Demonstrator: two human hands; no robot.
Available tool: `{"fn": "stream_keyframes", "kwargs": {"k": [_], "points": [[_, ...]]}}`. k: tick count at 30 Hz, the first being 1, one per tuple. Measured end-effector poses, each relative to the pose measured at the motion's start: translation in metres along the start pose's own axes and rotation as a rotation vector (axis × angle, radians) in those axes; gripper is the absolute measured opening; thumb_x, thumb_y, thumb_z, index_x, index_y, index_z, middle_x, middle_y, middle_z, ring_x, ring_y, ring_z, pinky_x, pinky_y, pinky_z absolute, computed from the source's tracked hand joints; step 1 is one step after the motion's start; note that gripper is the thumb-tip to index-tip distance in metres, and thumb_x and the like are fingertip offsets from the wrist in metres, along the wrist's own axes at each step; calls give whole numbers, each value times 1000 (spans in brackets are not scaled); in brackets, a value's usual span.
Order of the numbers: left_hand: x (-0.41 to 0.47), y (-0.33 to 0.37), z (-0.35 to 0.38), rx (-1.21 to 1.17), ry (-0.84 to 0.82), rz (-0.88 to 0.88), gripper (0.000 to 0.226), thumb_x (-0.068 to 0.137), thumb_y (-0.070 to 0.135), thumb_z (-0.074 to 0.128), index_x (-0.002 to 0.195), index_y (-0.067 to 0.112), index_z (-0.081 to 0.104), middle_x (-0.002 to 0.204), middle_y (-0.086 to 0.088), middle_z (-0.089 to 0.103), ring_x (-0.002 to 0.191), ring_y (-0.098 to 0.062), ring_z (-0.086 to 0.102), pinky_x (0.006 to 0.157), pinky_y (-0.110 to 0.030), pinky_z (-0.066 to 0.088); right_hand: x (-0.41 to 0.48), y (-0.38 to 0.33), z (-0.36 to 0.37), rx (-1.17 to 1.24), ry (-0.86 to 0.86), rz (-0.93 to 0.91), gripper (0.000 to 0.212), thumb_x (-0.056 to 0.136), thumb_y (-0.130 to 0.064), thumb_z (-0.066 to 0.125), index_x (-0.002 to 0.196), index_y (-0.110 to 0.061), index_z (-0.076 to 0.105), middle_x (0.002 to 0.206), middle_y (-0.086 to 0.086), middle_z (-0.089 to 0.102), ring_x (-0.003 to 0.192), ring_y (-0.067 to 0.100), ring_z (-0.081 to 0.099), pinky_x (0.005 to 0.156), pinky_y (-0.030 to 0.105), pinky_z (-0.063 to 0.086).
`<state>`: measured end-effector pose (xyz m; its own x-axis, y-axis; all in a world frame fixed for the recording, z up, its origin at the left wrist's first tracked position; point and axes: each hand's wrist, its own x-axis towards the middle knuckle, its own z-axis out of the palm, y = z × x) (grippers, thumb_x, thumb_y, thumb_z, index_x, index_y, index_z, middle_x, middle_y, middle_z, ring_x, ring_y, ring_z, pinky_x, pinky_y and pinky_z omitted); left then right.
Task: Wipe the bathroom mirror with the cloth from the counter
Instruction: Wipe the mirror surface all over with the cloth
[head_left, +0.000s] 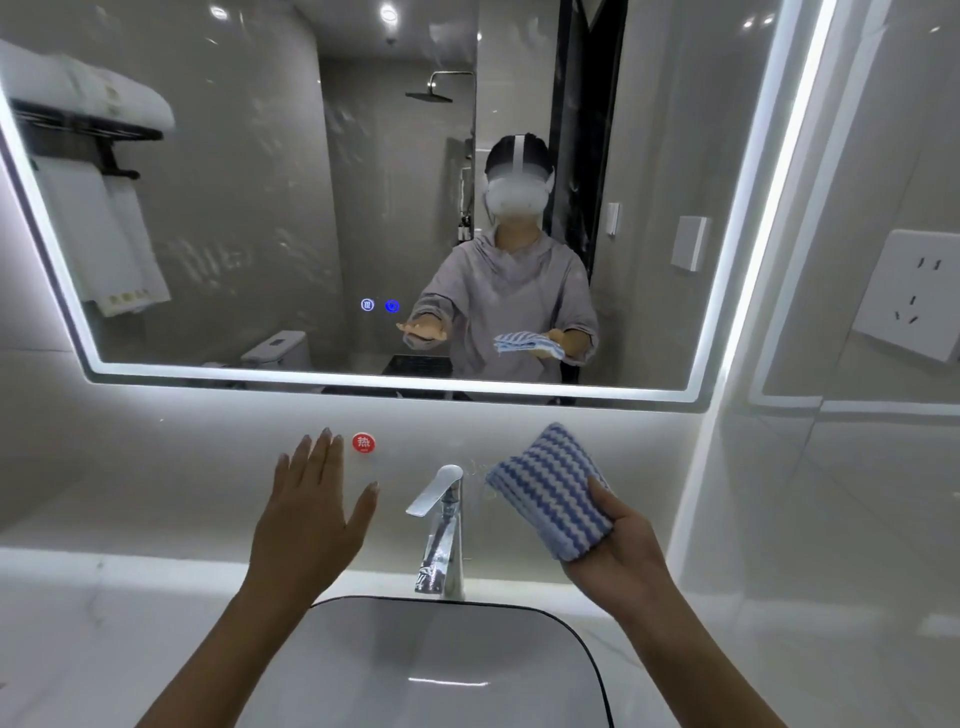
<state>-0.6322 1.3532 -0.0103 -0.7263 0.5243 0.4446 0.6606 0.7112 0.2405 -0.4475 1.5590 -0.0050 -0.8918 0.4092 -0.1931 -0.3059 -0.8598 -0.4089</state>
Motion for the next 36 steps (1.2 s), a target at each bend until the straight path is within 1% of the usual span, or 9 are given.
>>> {"fn": "stream_keyframes", "kwargs": {"k": [3,6,14,19,24,28,31,34,36], "points": [[-3,-8,-2,91,32,35,104,74,71,-19,149,7,11,158,-10,6,147,-25,2,119,-38,-1,5,-1,2,-1,12,1,41,80,-21,54,115,0,60,105,21,70,87,34,69,67,46,59],[-3,-16,-1,109,52,40,111,69,74,-24,149,4,10,158,-12,6,147,-25,3,119,-38,-1,8,0,6,-9,8,-14,42,79,-24,55,115,-2,61,105,19,70,91,33,68,72,45,58],[2,-41,-7,100,94,37,106,74,72,-17,149,2,10,158,-14,8,147,-26,3,117,-36,-4,9,17,17,-9,1,-77,45,78,-25,59,118,-3,59,101,20,71,81,33,72,64,45,60],[6,-71,-20,56,121,37,96,77,66,-1,149,4,8,159,-12,5,147,-24,0,117,-35,-5,10,47,34,-27,11,-95,43,78,-25,59,114,-2,60,102,19,71,87,32,69,67,44,60],[5,-121,-36,2,154,48,85,85,60,15,149,4,9,159,-11,8,147,-25,2,117,-35,-4,15,100,62,-15,-5,-139,37,78,-24,58,108,-2,63,100,19,71,90,32,68,65,44,60],[0,-170,-55,-30,135,81,83,86,57,16,150,6,6,159,-10,4,147,-22,-2,119,-35,-3,25,152,88,-13,-7,-174,39,78,-26,57,109,-3,62,102,18,71,84,31,71,71,40,58],[-3,-212,-70,-6,140,116,84,85,60,7,149,6,4,159,-10,3,147,-22,-3,119,-35,-3,32,186,104,-3,-2,-183,36,89,-28,52,111,-1,62,106,20,70,89,33,71,76,43,57],[-5,-251,-86,11,151,141,93,80,67,-4,149,5,7,159,-10,6,147,-23,0,117,-33,-4,37,213,117,20,13,-206,37,94,-29,50,117,-1,60,116,20,67,103,33,64,85,45,51],[-5,-272,-95,10,155,142,97,79,69,-10,149,5,8,159,-11,7,147,-24,1,117,-33,-4,40,228,125,18,18,-214,37,93,-28,50,119,-3,60,115,19,68,102,32,66,80,45,53]]}}
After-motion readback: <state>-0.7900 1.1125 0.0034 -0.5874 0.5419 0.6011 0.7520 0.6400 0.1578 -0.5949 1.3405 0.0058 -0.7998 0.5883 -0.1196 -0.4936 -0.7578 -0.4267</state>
